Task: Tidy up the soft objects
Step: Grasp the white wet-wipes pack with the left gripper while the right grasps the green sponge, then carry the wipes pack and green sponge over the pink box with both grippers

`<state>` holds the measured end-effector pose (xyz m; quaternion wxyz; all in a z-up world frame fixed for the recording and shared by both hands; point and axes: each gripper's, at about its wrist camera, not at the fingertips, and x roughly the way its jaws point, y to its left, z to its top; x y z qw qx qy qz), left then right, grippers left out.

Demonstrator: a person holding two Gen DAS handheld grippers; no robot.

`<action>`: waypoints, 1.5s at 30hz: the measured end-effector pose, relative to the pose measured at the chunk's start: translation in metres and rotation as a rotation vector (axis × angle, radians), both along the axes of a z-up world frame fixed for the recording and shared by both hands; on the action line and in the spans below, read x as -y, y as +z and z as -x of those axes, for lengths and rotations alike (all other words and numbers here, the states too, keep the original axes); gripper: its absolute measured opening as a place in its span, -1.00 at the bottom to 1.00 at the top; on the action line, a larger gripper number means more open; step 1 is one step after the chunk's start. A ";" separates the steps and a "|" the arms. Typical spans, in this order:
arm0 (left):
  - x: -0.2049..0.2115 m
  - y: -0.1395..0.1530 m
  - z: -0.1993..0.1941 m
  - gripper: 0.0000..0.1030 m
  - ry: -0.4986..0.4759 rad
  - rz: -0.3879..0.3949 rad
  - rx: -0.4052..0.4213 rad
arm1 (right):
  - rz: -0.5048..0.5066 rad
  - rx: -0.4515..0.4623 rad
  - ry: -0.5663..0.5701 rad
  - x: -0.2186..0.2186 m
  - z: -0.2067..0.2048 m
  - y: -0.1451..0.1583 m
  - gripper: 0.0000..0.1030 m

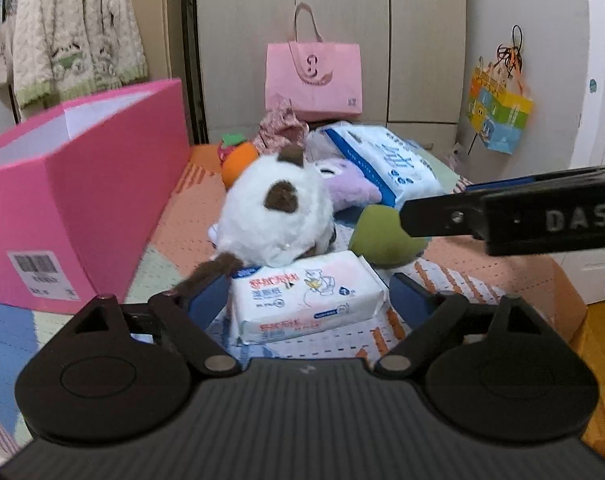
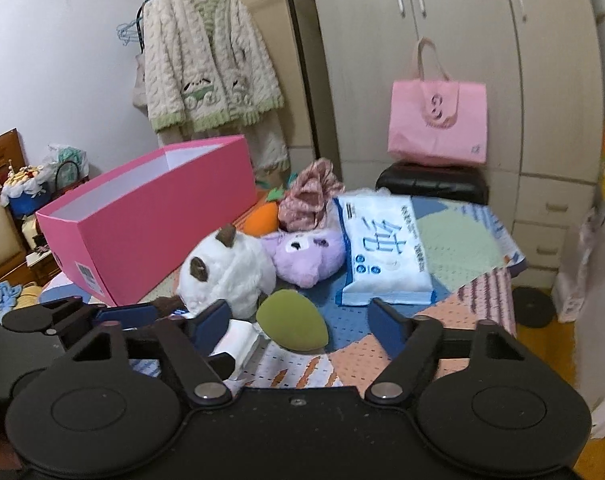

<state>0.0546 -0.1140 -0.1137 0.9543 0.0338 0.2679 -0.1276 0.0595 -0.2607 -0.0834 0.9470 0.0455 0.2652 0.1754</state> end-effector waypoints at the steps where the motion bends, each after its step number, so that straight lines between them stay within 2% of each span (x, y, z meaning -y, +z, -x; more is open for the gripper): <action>1: 0.000 -0.001 -0.002 0.71 0.001 0.005 -0.013 | -0.010 -0.016 0.013 0.002 -0.005 -0.003 0.29; 4: 0.003 -0.001 -0.008 0.76 0.015 0.005 -0.036 | -0.035 -0.046 0.040 0.006 -0.017 -0.012 0.25; 8: 0.003 -0.008 -0.019 0.89 0.058 0.031 -0.076 | -0.060 -0.042 0.062 0.007 -0.029 -0.021 0.27; 12: 0.014 -0.016 -0.017 0.96 0.084 -0.027 -0.038 | -0.078 -0.042 0.093 0.006 -0.037 -0.030 0.27; 16: 0.015 -0.019 -0.016 0.96 0.109 -0.016 -0.010 | -0.062 -0.047 0.107 0.003 -0.042 -0.036 0.22; 17: 0.015 -0.019 -0.017 0.94 0.112 -0.012 -0.007 | -0.064 -0.045 0.116 0.003 -0.041 -0.036 0.15; 18: 0.014 -0.020 -0.017 0.90 0.116 -0.003 0.004 | -0.070 -0.041 0.129 0.003 -0.040 -0.036 -0.05; 19: 0.013 -0.022 -0.016 0.87 0.121 0.005 0.024 | -0.078 -0.036 0.141 0.003 -0.039 -0.036 -0.14; 21: 0.011 -0.025 -0.014 0.70 0.116 0.002 0.060 | -0.062 -0.021 0.141 0.002 -0.036 -0.034 -0.14; 25: 0.008 -0.022 -0.013 0.62 0.098 -0.001 0.059 | -0.070 -0.020 0.121 0.007 -0.034 -0.036 -0.12; 29: 0.005 -0.018 -0.011 0.60 0.081 -0.003 0.034 | -0.070 -0.044 0.142 0.004 -0.034 -0.038 -0.07; 34: -0.003 -0.011 -0.010 0.60 0.036 0.012 -0.018 | -0.021 -0.053 0.139 -0.004 -0.031 -0.037 -0.13; 42: -0.024 0.003 -0.010 0.60 -0.035 0.088 -0.124 | -0.029 -0.052 0.106 -0.001 -0.019 -0.023 -0.14; 45: -0.040 0.012 -0.009 0.60 -0.083 0.151 -0.179 | -0.034 -0.055 0.096 -0.002 -0.011 -0.016 -0.14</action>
